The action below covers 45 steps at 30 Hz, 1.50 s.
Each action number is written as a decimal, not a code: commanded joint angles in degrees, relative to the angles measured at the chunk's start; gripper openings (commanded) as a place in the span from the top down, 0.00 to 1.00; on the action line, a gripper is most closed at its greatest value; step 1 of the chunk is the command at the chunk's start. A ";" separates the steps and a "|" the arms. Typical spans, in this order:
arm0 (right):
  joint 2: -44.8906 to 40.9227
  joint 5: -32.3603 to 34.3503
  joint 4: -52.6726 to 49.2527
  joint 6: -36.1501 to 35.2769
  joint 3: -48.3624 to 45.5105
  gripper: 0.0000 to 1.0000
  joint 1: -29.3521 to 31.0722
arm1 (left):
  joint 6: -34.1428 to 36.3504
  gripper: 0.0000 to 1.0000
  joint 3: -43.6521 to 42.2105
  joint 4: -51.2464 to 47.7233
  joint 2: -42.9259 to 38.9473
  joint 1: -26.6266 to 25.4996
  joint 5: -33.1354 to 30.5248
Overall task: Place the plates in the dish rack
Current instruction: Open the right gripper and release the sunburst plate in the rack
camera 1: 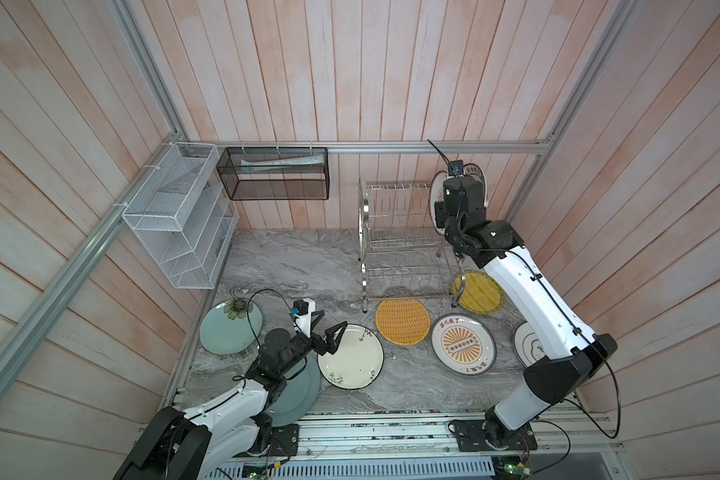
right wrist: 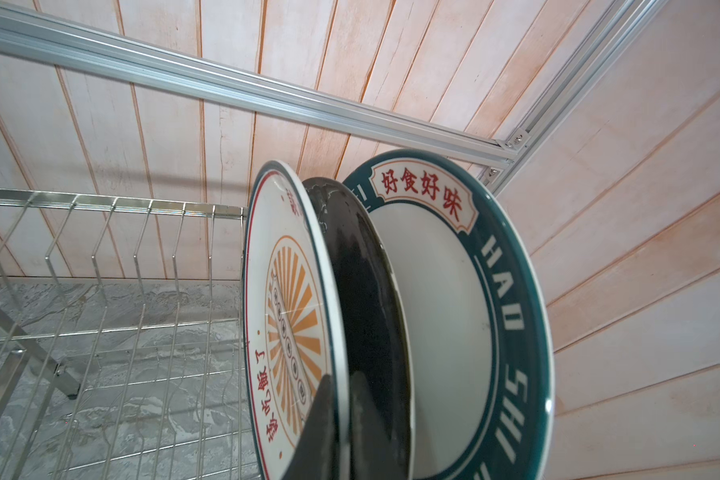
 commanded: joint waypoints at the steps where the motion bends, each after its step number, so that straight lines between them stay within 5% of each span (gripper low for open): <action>1: -1.01 -1.50 -1.08 -0.34 -0.54 0.85 -0.33 | -0.21 0.00 1.46 -0.28 0.28 0.26 0.76; 19: -0.97 -1.29 0.16 -0.86 -0.87 0.64 -0.79 | -0.30 0.00 1.81 -0.49 0.80 0.25 0.89; 45: -4.67 -4.62 8.64 -1.80 -3.86 0.60 -1.83 | -0.34 0.00 2.45 -1.07 2.22 0.23 1.56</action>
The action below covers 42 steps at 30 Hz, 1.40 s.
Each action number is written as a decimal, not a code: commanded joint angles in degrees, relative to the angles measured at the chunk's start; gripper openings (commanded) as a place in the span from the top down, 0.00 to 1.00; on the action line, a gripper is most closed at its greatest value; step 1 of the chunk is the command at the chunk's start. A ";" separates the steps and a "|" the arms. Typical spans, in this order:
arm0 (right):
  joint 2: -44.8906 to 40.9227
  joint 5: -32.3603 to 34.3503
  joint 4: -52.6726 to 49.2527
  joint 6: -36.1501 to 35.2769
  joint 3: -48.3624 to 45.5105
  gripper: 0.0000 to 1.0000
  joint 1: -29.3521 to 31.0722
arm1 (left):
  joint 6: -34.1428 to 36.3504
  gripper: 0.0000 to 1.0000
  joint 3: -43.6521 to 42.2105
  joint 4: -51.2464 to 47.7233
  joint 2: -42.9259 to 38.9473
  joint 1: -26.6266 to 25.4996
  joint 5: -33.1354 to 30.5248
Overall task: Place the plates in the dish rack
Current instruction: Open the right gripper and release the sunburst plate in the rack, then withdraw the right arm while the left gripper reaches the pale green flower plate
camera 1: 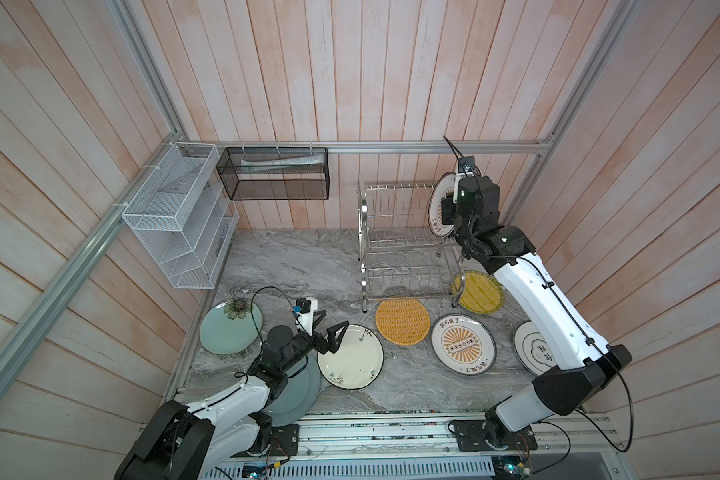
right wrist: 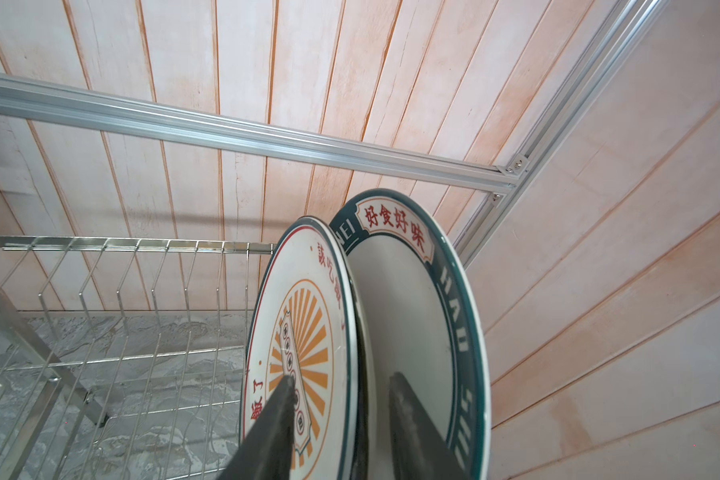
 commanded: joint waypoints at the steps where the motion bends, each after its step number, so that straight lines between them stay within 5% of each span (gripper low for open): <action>1: -0.55 -0.58 0.89 0.06 0.69 0.59 -0.26 | -0.09 0.00 1.08 0.02 -0.05 0.23 0.73; 10: -4.78 -5.23 -0.11 3.54 0.75 0.46 -0.27 | -0.18 0.00 1.23 -0.06 0.16 0.30 0.68; 16: -11.16 -11.87 0.60 7.60 -2.29 0.29 -0.27 | 0.05 0.00 1.11 -0.49 -0.60 0.27 0.16; 31: -28.76 -25.68 4.30 15.87 -20.33 0.09 -0.17 | -1.71 0.00 -2.67 -6.15 -12.28 0.22 -5.08; 42: -38.21 -35.01 11.28 18.80 -37.26 0.02 -0.17 | -12.42 0.00 2.08 -28.10 -27.29 0.23 -14.13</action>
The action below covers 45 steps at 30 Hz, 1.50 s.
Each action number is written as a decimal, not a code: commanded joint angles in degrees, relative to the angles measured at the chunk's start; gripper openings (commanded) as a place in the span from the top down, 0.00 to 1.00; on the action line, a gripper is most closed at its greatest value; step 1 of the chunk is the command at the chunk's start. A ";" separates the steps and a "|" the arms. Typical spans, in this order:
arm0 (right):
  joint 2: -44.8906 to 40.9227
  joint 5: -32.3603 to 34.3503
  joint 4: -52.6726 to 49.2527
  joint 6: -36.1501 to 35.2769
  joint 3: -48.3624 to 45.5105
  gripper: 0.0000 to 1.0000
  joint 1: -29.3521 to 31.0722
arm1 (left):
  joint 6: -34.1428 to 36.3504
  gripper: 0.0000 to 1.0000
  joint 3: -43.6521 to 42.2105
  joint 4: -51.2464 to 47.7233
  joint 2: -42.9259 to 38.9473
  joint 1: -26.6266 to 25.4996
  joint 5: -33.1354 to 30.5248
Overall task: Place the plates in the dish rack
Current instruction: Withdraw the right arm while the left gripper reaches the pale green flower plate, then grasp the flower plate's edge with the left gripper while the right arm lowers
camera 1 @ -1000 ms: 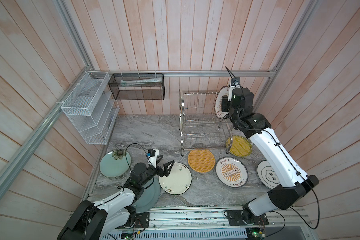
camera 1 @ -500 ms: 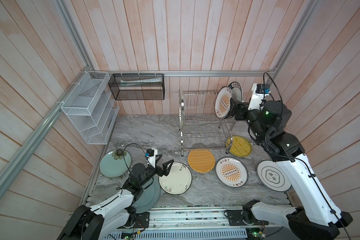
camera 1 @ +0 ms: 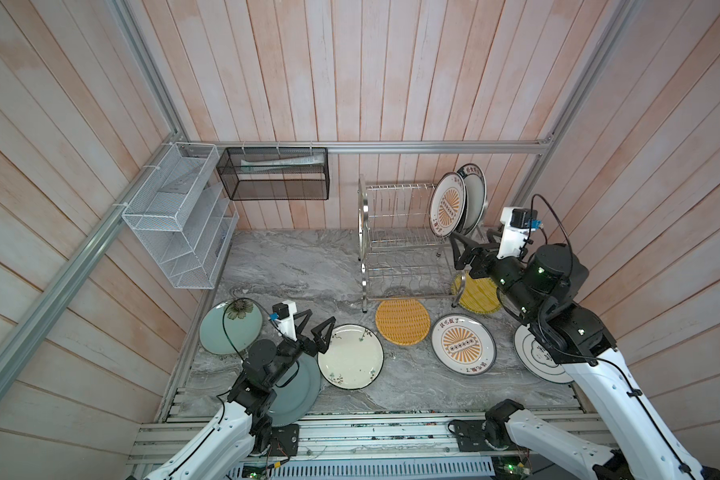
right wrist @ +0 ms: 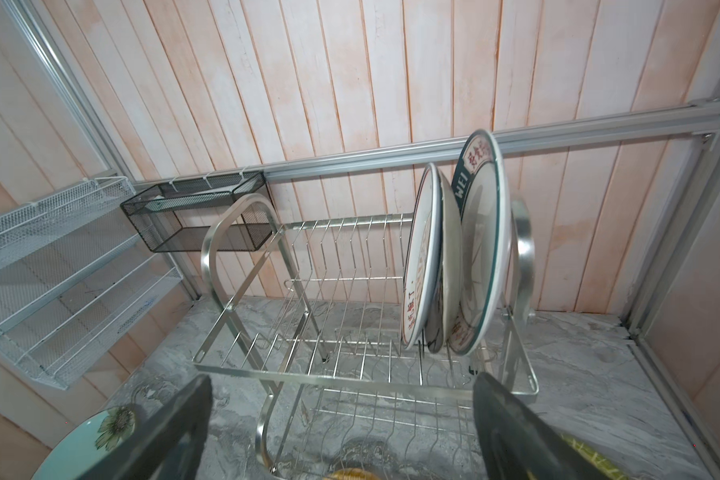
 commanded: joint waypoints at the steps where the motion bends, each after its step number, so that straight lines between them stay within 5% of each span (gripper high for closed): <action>1: -2.39 -5.79 4.99 1.77 -6.05 0.02 -0.10 | -5.47 0.00 4.20 -11.64 -1.53 0.22 -5.62; 10: -7.48 -13.74 19.61 5.27 -25.66 0.02 -0.12 | -17.44 0.00 16.20 -30.36 4.45 2.41 -13.13; 13: -7.44 -15.98 23.55 6.12 -29.97 0.02 -0.08 | -21.59 0.00 18.76 -37.85 6.85 7.35 -13.94; 21: -5.53 -20.61 29.28 8.80 -35.57 0.02 -0.08 | -28.33 0.00 13.20 -41.61 4.43 35.99 0.98; 29: -2.09 -25.79 34.53 11.50 -39.49 0.02 1.27 | -32.32 0.00 6.92 -37.23 5.80 55.32 10.05; 45: 1.83 -25.58 38.58 10.57 -42.32 0.02 3.48 | -34.21 0.06 1.89 -27.42 13.58 60.86 10.75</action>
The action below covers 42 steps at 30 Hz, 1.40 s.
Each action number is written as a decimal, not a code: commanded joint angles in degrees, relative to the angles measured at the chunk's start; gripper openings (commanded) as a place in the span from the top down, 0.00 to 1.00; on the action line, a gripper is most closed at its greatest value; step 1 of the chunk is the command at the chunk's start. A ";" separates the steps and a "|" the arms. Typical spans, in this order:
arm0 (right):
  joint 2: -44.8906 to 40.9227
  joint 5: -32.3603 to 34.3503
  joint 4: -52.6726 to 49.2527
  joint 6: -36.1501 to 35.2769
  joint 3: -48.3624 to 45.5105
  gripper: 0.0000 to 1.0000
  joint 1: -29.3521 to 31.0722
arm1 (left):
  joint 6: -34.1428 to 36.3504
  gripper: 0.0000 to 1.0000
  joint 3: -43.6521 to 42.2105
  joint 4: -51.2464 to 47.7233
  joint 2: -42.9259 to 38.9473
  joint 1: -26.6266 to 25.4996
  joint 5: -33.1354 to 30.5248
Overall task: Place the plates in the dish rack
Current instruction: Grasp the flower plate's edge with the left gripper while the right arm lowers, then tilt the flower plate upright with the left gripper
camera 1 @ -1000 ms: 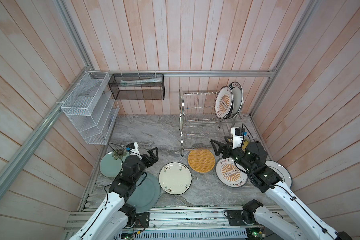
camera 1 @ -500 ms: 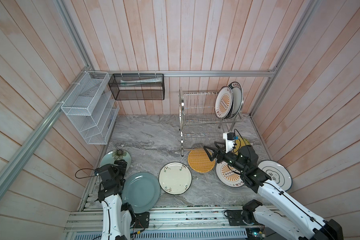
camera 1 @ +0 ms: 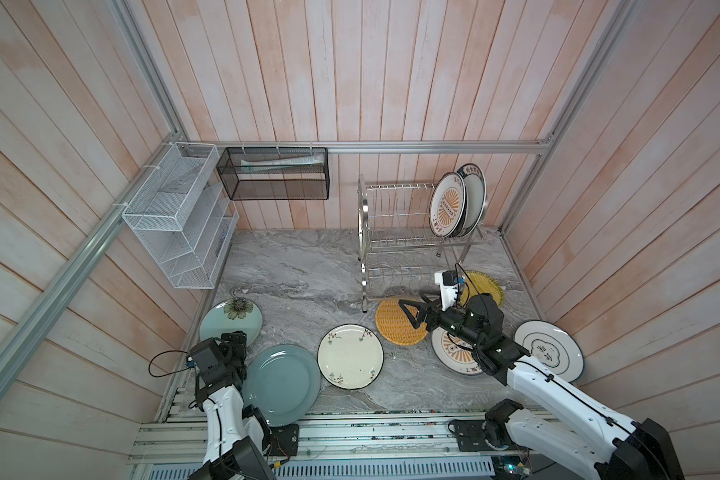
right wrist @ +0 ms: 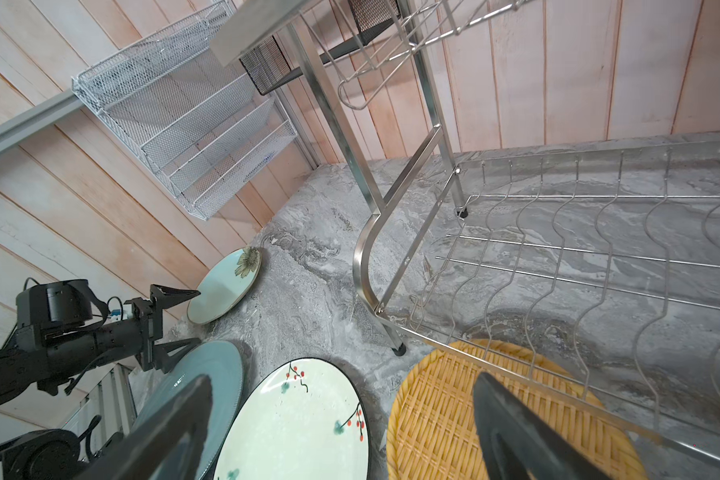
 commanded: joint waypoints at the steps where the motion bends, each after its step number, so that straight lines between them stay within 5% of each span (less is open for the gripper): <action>1: 0.48 -0.64 2.46 0.03 -0.84 0.02 0.73 | -0.48 0.06 -1.34 3.97 1.77 0.47 1.26; 26: 0.15 1.61 1.57 -0.58 -1.08 0.02 1.63 | -1.57 0.15 -1.81 19.42 20.15 2.80 3.31; 42: -0.17 2.62 1.08 -0.80 -1.05 0.02 1.79 | -2.22 0.53 -2.23 26.54 28.52 4.30 5.43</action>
